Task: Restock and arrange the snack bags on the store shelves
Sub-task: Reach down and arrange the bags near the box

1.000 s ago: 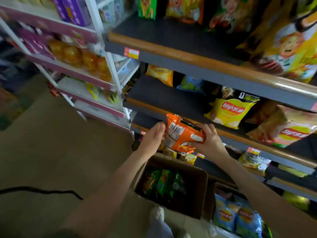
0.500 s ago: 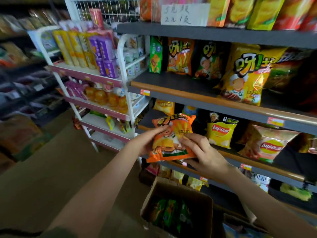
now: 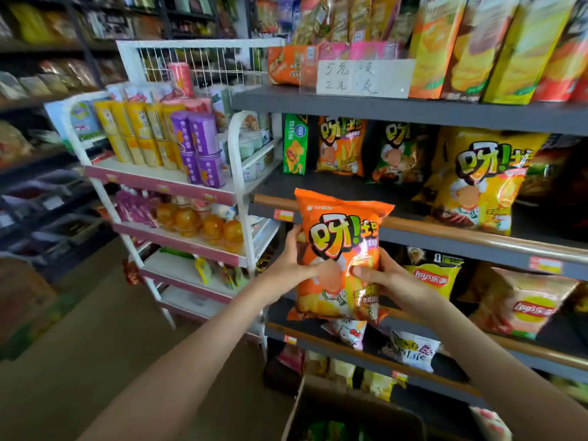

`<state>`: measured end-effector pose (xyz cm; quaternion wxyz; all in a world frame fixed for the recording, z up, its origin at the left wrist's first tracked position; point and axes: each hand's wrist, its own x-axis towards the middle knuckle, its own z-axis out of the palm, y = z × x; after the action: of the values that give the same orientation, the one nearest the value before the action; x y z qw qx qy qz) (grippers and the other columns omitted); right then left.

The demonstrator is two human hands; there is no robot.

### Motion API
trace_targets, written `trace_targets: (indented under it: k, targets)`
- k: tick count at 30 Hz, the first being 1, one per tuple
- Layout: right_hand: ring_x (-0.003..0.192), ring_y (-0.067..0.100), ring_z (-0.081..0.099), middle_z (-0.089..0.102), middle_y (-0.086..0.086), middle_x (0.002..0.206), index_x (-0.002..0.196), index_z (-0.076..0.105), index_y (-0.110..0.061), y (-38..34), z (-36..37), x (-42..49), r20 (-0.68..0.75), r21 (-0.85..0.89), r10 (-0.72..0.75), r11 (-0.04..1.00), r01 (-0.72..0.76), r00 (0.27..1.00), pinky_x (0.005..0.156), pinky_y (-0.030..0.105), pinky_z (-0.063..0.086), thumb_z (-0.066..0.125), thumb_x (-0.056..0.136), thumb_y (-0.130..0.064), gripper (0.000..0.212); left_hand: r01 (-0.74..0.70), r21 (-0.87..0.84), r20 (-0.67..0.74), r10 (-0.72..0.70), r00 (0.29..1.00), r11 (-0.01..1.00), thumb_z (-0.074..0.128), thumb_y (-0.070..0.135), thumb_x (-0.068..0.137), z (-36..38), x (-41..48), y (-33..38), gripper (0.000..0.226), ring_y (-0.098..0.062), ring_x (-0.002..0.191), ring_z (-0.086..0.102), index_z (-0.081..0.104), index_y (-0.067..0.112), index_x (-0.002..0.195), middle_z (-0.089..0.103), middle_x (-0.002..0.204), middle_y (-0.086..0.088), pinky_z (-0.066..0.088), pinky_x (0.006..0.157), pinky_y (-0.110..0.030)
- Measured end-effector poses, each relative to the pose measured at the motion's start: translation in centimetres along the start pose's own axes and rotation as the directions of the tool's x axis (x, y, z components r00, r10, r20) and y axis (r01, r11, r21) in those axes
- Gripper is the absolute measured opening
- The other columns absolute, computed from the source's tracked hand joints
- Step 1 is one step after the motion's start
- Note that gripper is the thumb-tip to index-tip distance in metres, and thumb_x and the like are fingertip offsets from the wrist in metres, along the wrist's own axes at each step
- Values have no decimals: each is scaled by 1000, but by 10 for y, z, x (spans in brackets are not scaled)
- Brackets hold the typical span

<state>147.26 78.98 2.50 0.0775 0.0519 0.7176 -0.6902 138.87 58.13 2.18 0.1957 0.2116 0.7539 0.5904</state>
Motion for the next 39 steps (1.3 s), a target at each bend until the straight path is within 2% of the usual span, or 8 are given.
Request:
trace_targets:
  k: [4,9,14,20,27,31,35,39]
  targets:
    - [103,8,65,64,-2,120,134,38,-23,-14,4,36,-94,-102,-148,985,138,984,79,24,54,77,73,-15,73,-197,128,97,185,978,972,74,16,81,-29,34,16,96,11,114,45,7,45,142,36,136,18,50,96,-32]
    - [107,-1,58,60,-13,116,125,39,-30,-34,-7,70,-346,-319,-408,898,303,845,89,19,49,81,72,-8,71,-452,321,65,457,887,833,76,16,80,-41,80,38,93,10,121,34,10,30,144,32,135,18,24,93,5]
    - [76,-9,50,50,-18,81,79,47,-35,-59,-25,102,-286,-688,-656,648,326,699,71,4,39,51,75,-36,6,-543,577,110,600,792,611,66,32,88,-58,131,37,47,-20,114,49,49,10,126,54,121,-8,29,88,-9]
    - [112,7,44,48,-8,119,131,41,-12,-67,-42,173,-343,-655,-510,732,187,789,80,-4,30,76,77,-9,64,-441,548,114,459,881,711,58,35,93,-79,196,18,62,-26,126,45,28,13,142,46,136,-10,37,98,-30]
    - [116,24,56,57,6,126,140,30,-11,-90,-61,252,-572,-459,-363,885,80,735,95,38,47,76,80,-22,76,-343,377,80,339,937,860,54,21,96,-89,259,38,80,-19,136,36,-4,21,152,27,154,-5,26,101,-17]
    - [131,24,41,39,10,144,150,3,-13,-96,-63,270,-593,-471,-404,875,107,696,102,32,38,72,83,-16,96,-387,634,216,328,920,669,59,8,92,-87,283,33,99,-32,127,46,-18,31,149,10,158,-14,42,102,-40]
    - [143,24,15,12,10,156,149,-13,-14,-89,-67,269,-399,-745,-488,666,35,776,115,33,20,88,63,-20,134,-284,874,97,432,897,395,56,6,90,-79,287,33,99,-37,145,1,-20,30,147,-21,156,-15,20,114,-55]
    - [142,31,21,16,10,158,150,-14,-21,-93,-81,270,-458,-786,-443,606,-120,771,113,43,27,85,68,-23,129,-302,908,103,543,833,291,49,-4,88,-76,291,33,93,-37,145,4,-11,32,148,-14,158,-16,21,112,-58]
